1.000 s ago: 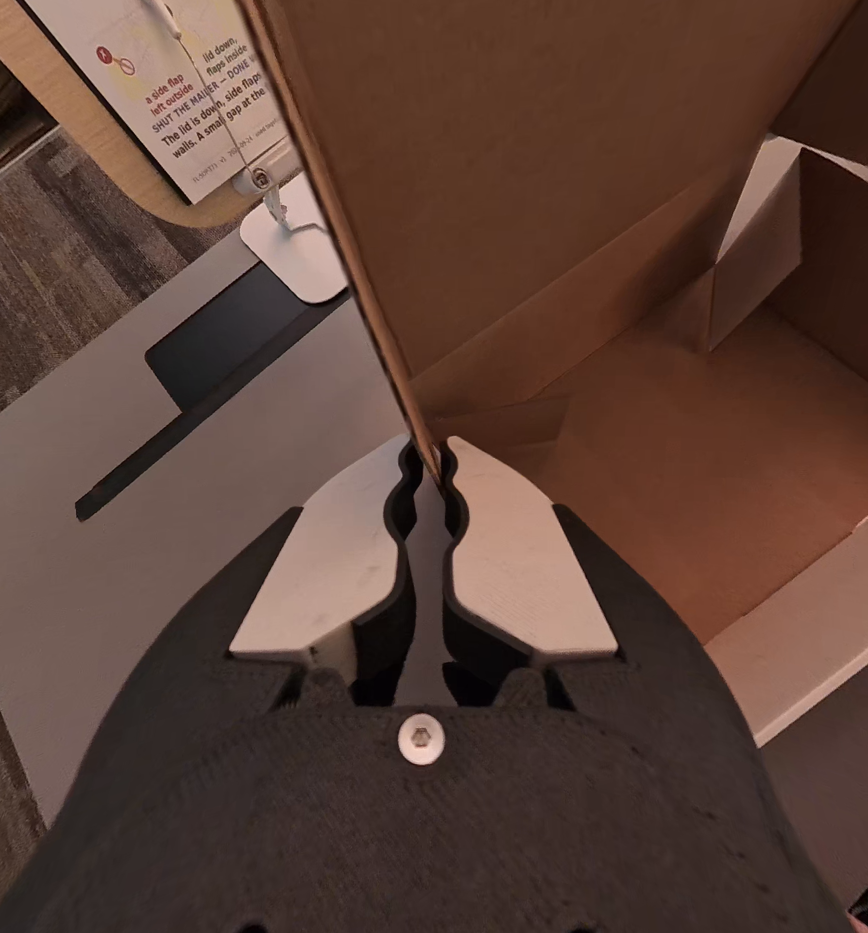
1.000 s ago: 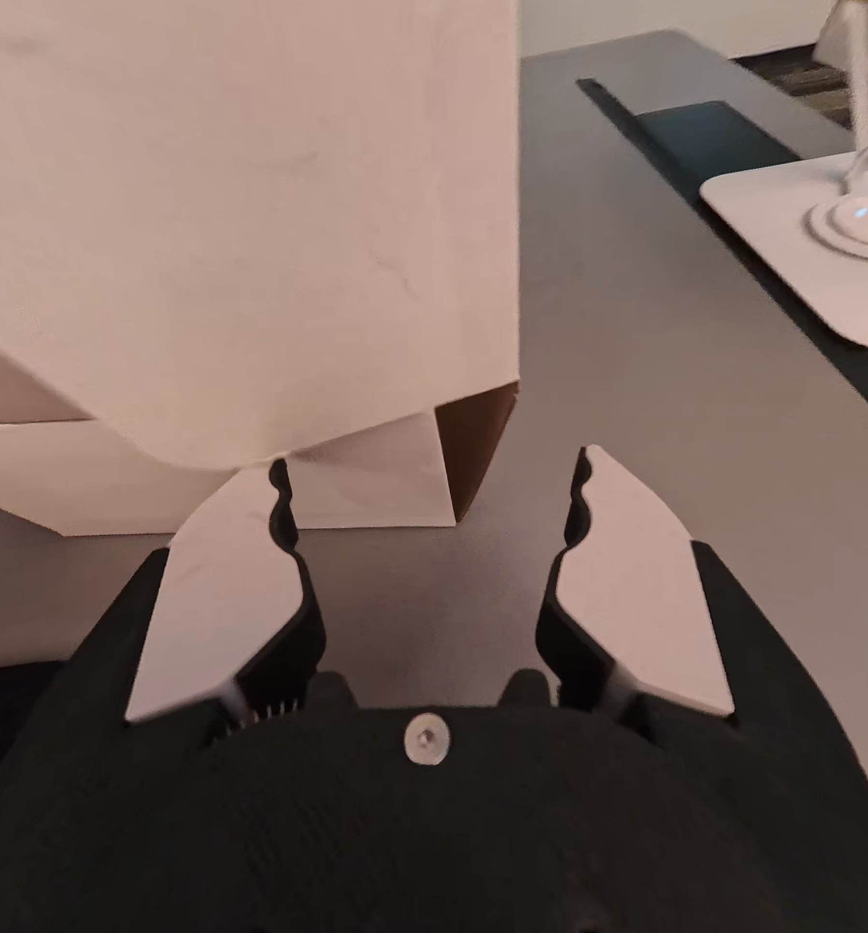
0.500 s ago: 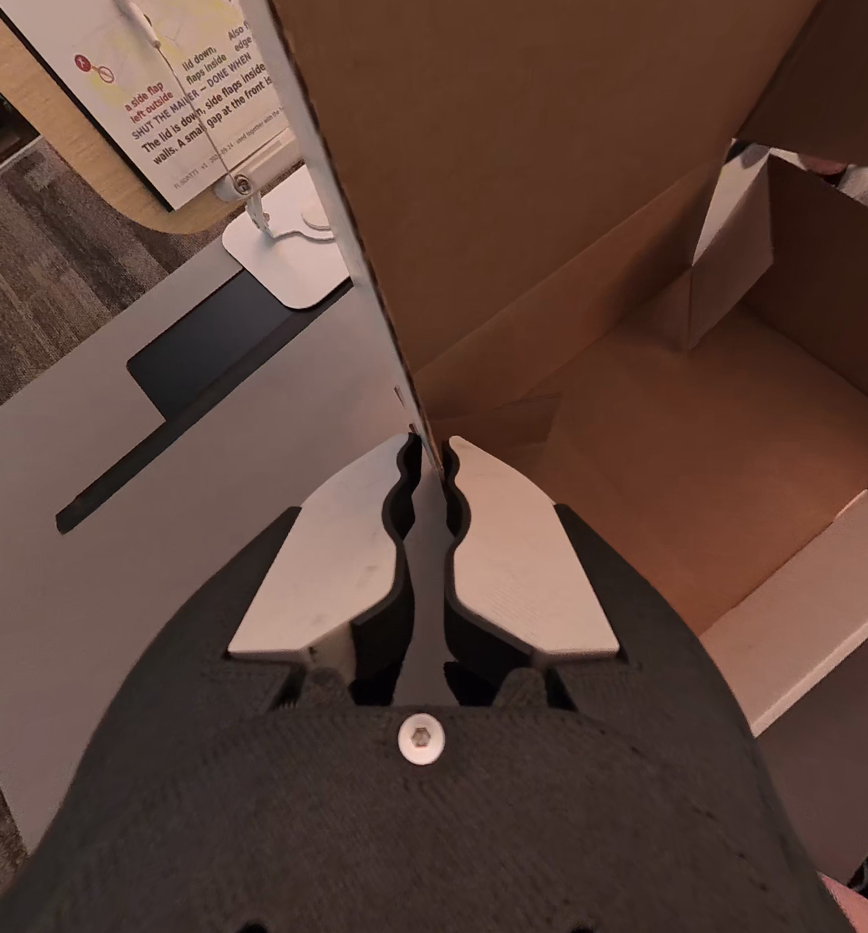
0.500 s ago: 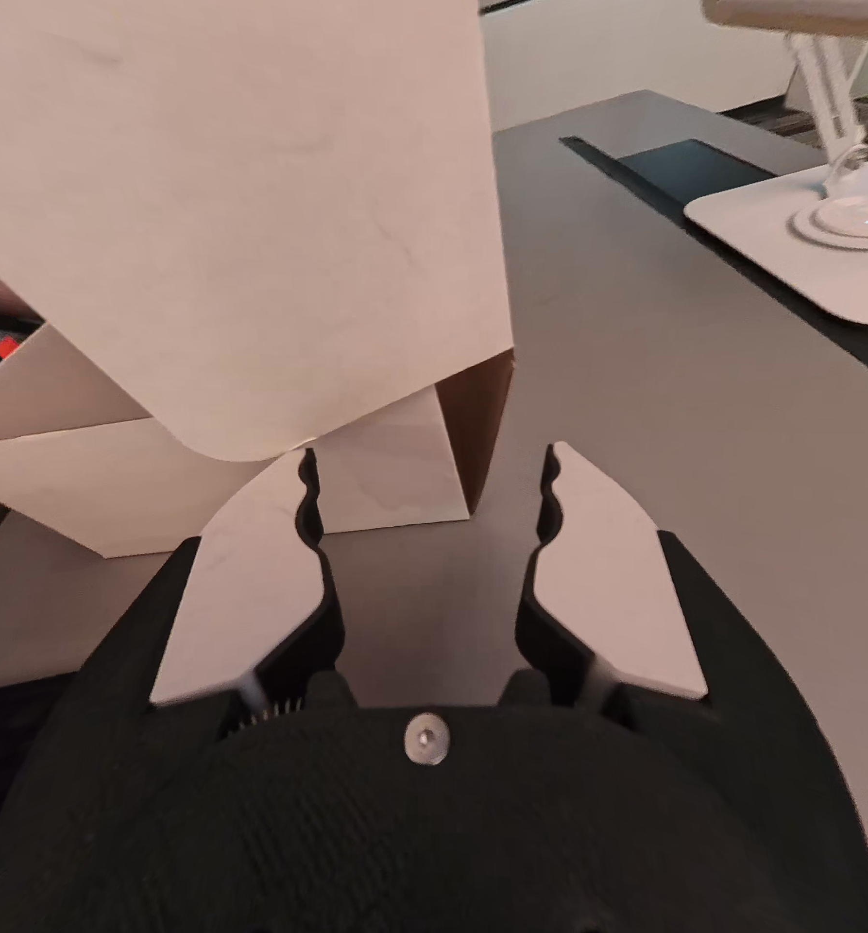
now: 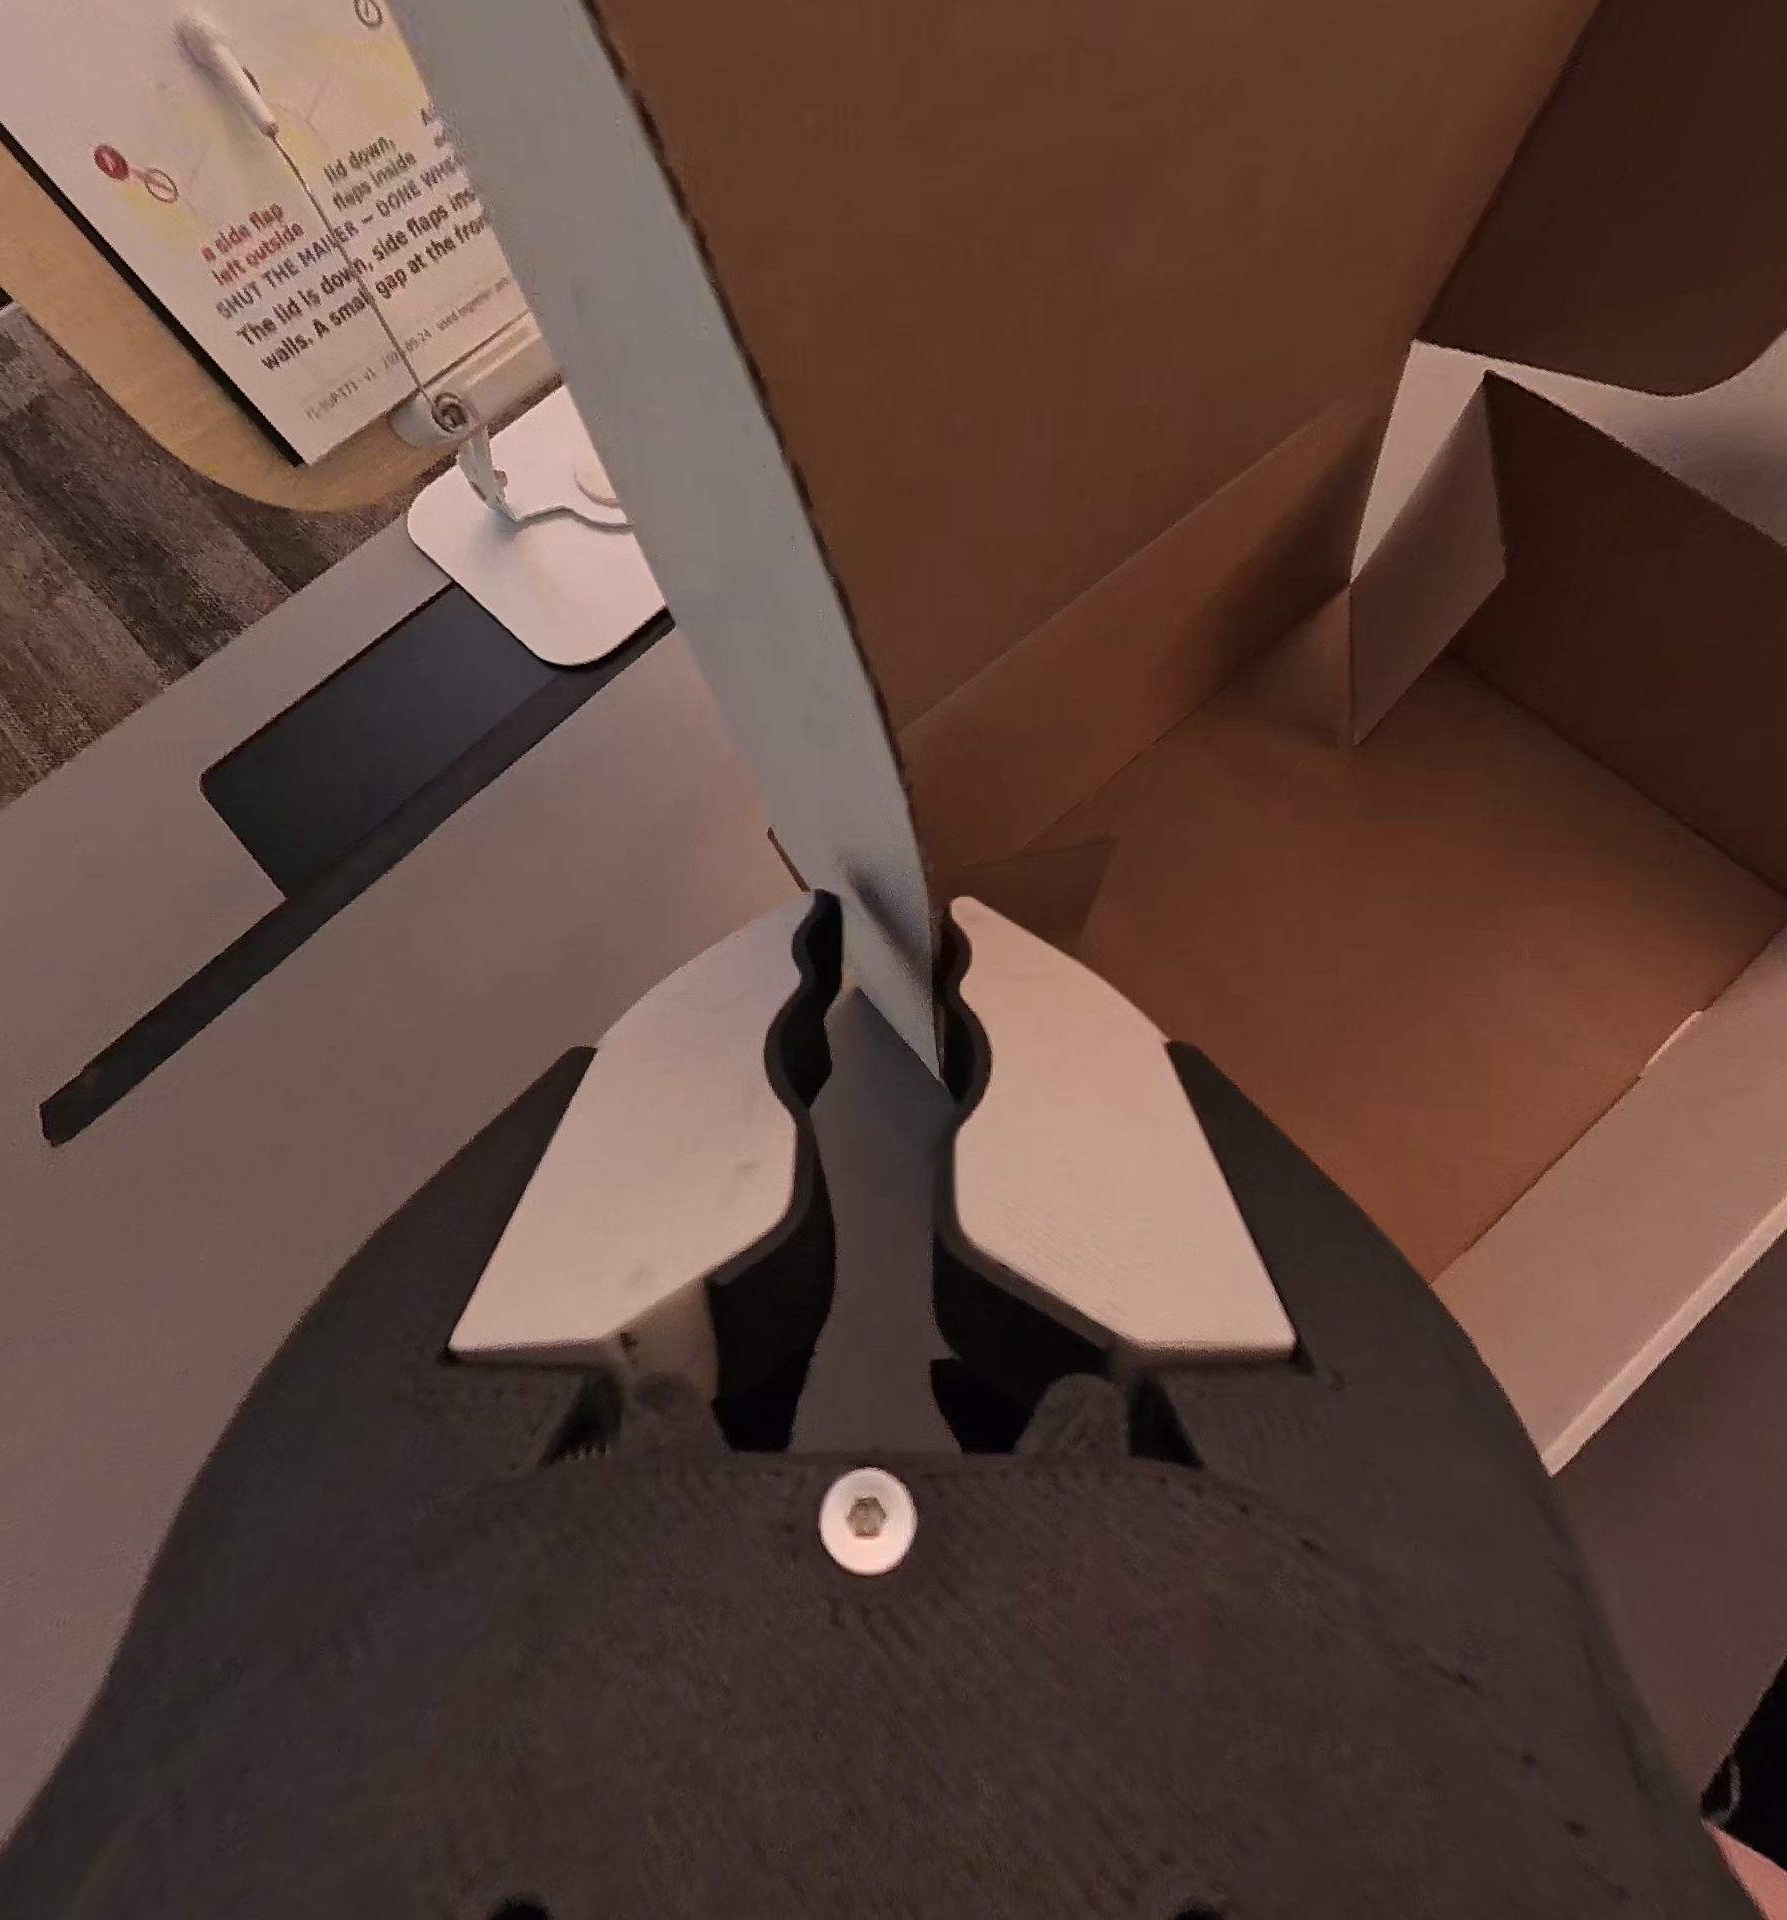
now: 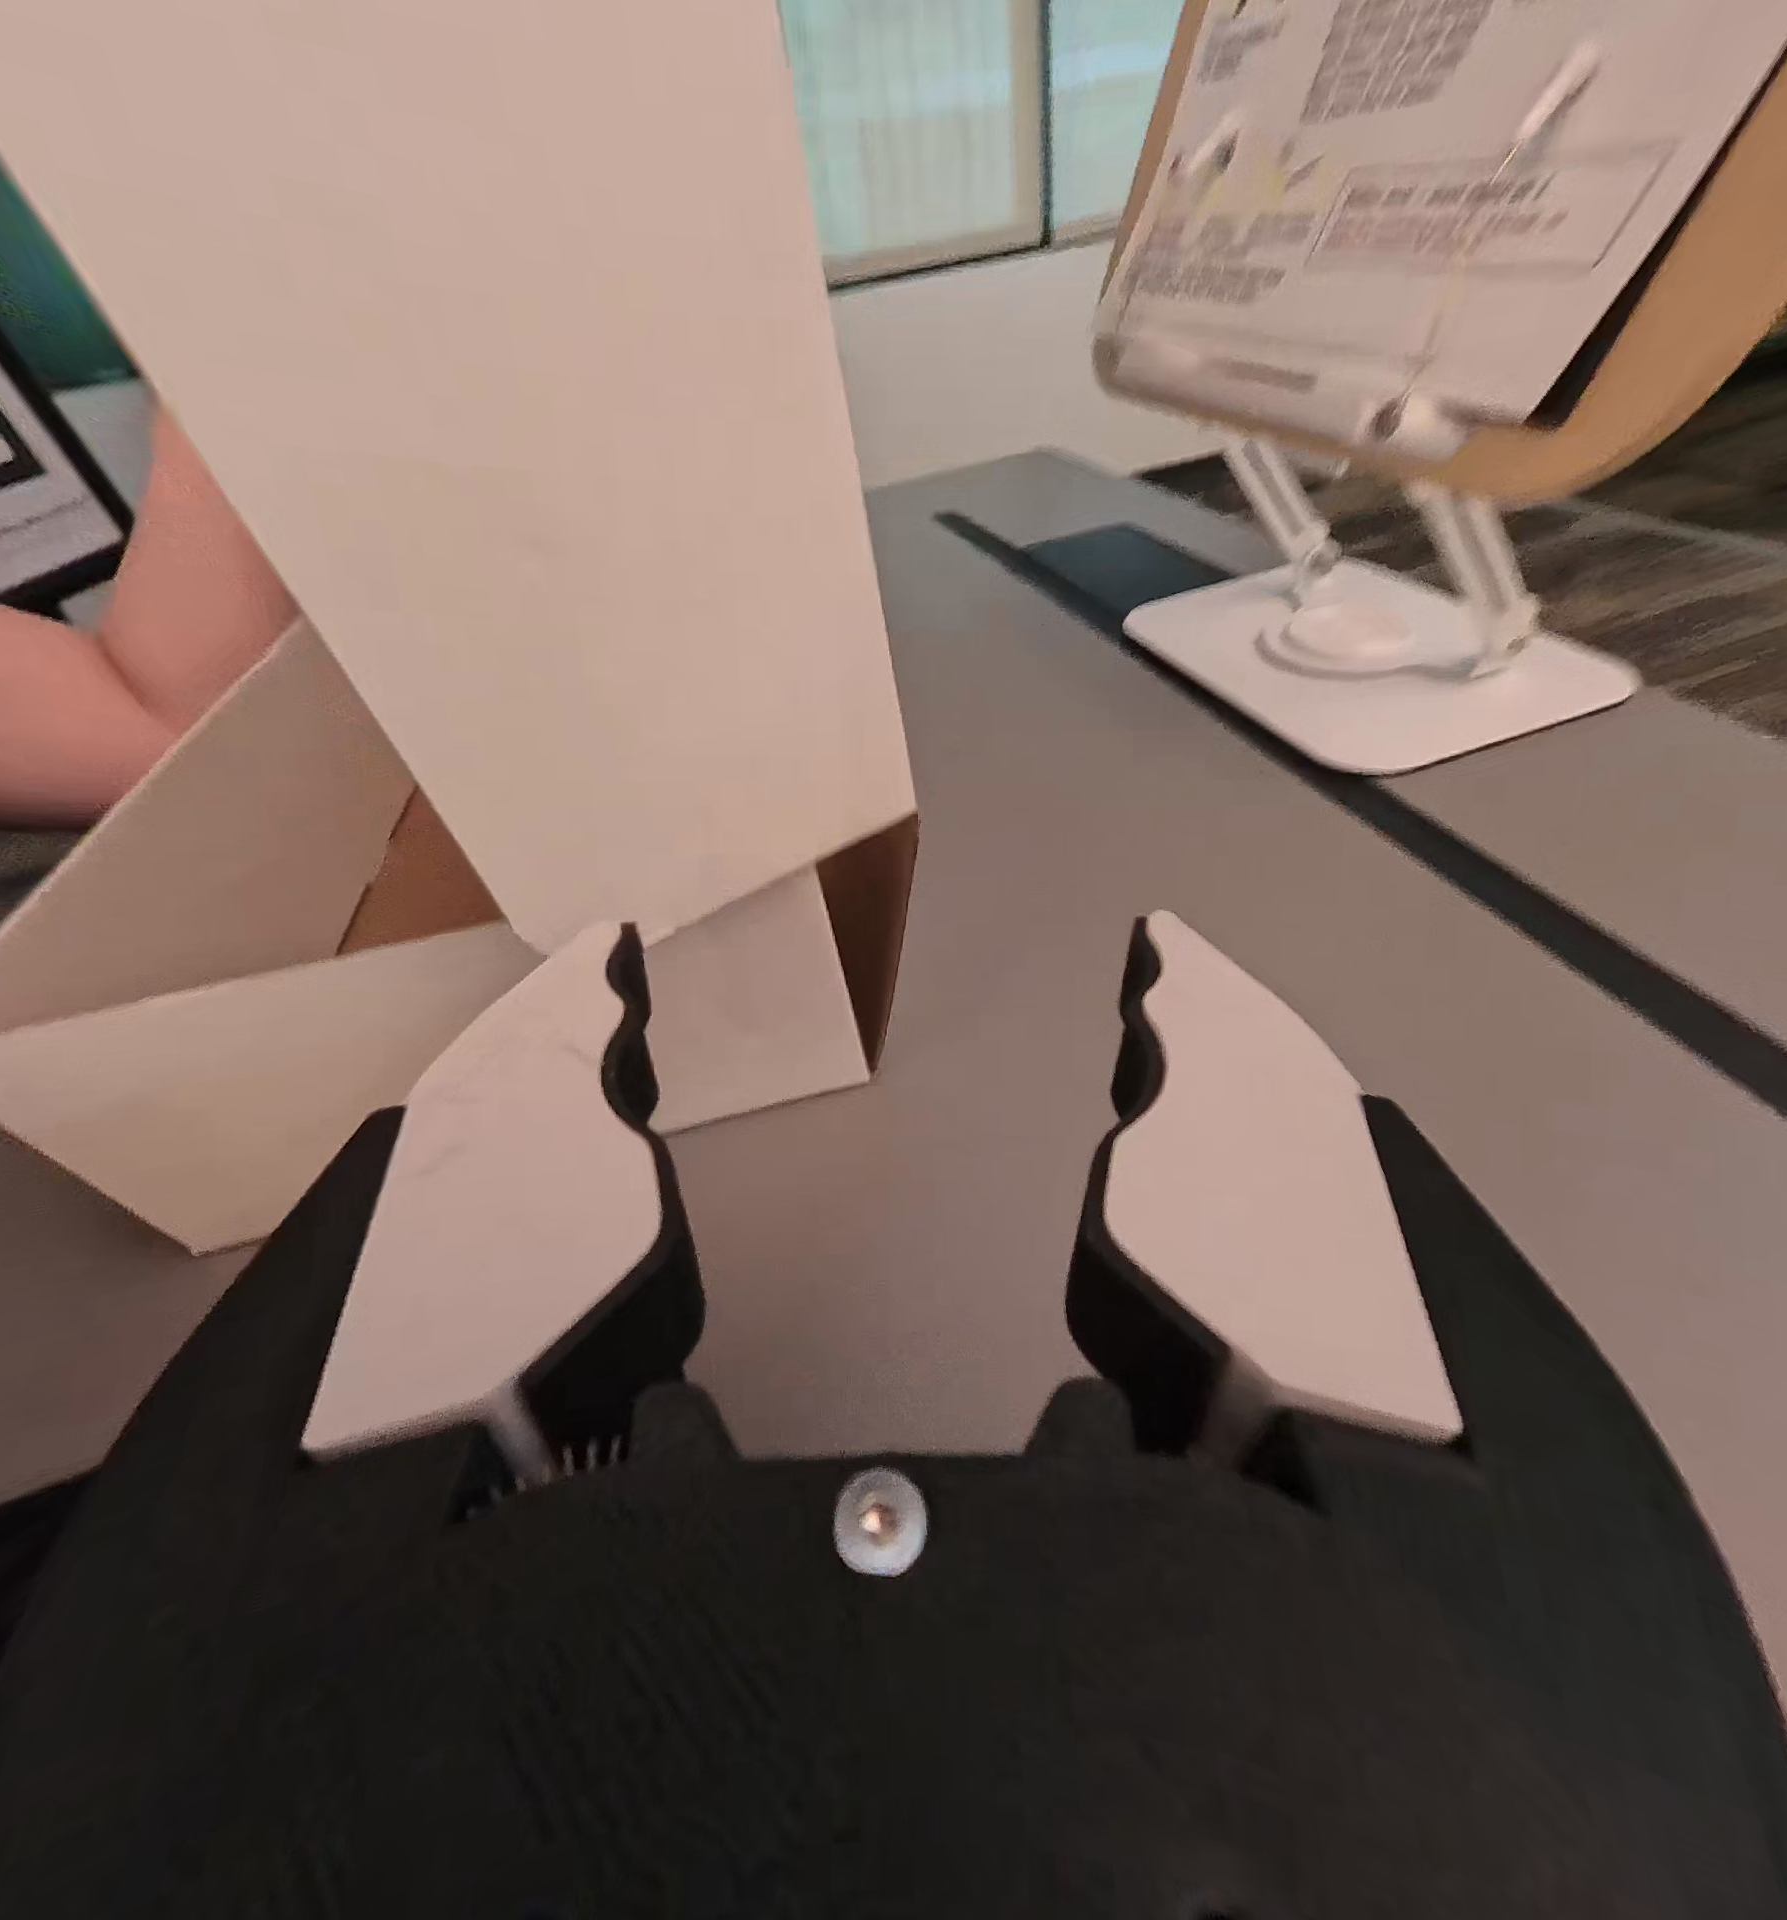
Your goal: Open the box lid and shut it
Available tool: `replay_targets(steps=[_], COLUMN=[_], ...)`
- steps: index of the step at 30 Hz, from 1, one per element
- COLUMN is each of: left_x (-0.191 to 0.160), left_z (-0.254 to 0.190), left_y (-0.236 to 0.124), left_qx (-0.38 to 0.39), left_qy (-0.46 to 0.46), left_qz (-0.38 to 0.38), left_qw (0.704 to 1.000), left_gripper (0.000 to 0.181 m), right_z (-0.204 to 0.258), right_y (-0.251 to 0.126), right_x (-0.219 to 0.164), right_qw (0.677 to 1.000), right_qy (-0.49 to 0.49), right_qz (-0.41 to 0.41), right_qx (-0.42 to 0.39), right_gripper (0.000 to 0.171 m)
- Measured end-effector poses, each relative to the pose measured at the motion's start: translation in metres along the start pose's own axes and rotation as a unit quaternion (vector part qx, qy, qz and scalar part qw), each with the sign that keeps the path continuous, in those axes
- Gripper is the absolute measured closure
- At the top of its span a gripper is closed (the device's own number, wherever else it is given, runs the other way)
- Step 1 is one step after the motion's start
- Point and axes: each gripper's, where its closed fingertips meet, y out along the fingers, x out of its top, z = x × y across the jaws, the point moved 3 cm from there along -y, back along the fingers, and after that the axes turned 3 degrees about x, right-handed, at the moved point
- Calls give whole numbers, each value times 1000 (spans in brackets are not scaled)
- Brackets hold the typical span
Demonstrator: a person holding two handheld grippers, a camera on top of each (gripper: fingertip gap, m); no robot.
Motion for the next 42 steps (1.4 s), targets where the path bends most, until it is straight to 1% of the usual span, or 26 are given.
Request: replay_targets(steps=[2, 4, 8, 12, 15, 17, 19, 21, 22, 25, 27, 28, 30, 31, 32, 34, 35, 36, 39, 40, 42], left_x=[3, 4, 5, 12, 25, 35, 40, 37, 33, 20, 8, 0, -18, -26, -32, -35, -34, -33, -33, -34, -36], left_z=[0, -1, 3, 4, 6, 2, -3, -4, -1, 13, 27, 34, 52, 61, 68, 76, 77, 77, 76, 75, 75], left_y=[1, 3, 3, -10, -29, -42, -51, -52, -51, -49, -49, -49, -46, -45, -45, -46, -46, -48, -52, -53, -55], left_qx=[-4, -7, -1, 3, 17, 7, -8, -4, 9, 70, 106, 121, 149, 163, 173, 169, 160, 152, 147, 148, 148], left_qy=[1, -1, -11, -22, -27, -24, -24, -22, -19, -25, -50, -68, -108, -125, -140, -166, -175, -181, -182, -180, -180], left_qz=[-11, -12, -19, -60, -114, -162, -187, -178, -165, -121, -91, -75, -36, -21, -12, -20, -30, -41, -49, -48, -46], left_qw=[1000, 1000, 1000, 998, 993, 987, 982, 984, 986, 990, 989, 987, 982, 978, 975, 971, 971, 971, 971, 971, 971], left_gripper=[157, 150, 132, 120, 106, 106, 106, 106, 106, 102, 97, 93, 86, 85, 85, 86, 86, 87, 88, 88, 87], right_z=[-2, -1, 13, 23, 27, 31, 38, 41, 38, 23, 3, -8, -27, -27, -22, -16, -13, -11, -11, -13, -16], right_y=[-9, -11, -7, -10, -23, -32, -37, -41, -43, -52, -63, -68, -71, -63, -53, -42, -41, -42, -41, -41, -35], right_x=[16, 26, 41, 50, 69, 91, 110, 118, 117, 103, 79, 59, 8, -23, -53, -97, -113, -121, -120, -122, -122], right_qw=[999, 999, 997, 992, 985, 981, 977, 973, 971, 956, 931, 911, 857, 838, 828, 813, 801, 790, 773, 767, 778], right_qy=[-4, -12, -50, -88, -114, -118, -116, -110, -102, -52, 17, 63, 178, 234, 274, 295, 299, 293, 276, 271, 257], right_qz=[-17, -13, 2, 26, 17, -16, -52, -58, -43, 20, 71, 104, 173, 218, 252, 277, 291, 301, 303, 299, 259], right_qx=[-29, -51, -56, -82, -125, -153, -170, -195, -214, -287, -357, -394, -451, -442, -419, -419, -429, -446, -484, -499, -511], right_gripper=[84, 84, 82, 80, 80, 80, 80, 81, 80, 79, 79, 78, 76, 74, 70, 69, 69, 66, 67, 63, 62])
